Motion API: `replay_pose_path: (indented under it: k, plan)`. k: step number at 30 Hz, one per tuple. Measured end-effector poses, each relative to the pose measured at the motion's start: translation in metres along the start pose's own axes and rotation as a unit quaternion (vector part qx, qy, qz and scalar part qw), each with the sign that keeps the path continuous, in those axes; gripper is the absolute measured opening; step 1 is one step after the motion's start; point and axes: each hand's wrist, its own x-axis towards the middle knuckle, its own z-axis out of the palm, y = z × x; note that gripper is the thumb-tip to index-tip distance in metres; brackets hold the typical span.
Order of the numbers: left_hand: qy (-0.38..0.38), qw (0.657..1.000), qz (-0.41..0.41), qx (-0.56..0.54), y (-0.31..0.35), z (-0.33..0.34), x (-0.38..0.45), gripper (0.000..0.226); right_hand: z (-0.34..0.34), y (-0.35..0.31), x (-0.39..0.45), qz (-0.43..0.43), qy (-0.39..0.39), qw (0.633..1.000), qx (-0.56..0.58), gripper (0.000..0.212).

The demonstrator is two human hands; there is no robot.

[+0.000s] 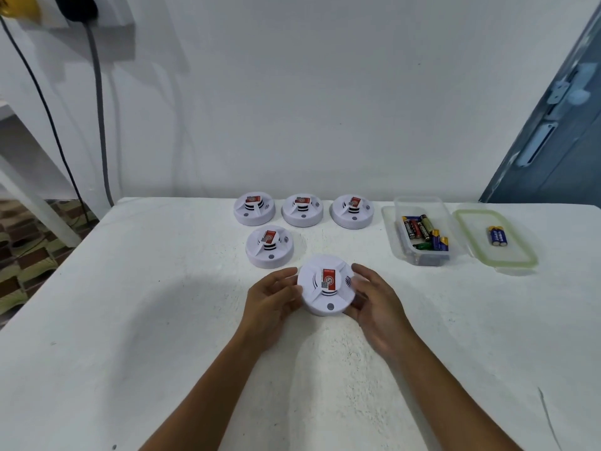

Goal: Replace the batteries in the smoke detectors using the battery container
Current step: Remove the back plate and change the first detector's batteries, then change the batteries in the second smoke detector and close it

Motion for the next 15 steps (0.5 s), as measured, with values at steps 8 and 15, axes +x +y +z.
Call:
replay_pose_path:
  k: [8,15]
  plan:
    - [-0.001,1.000,-0.019,0.012,0.011,0.018,0.001,0.022,0.016,0.008,-0.005,-0.209,0.025,0.833,-0.512,0.116]
    - [0.098,0.914,0.181,0.350,0.016,0.008,0.034,0.036,0.017,-0.009,0.040,-0.241,0.093,0.840,-0.478,0.085]
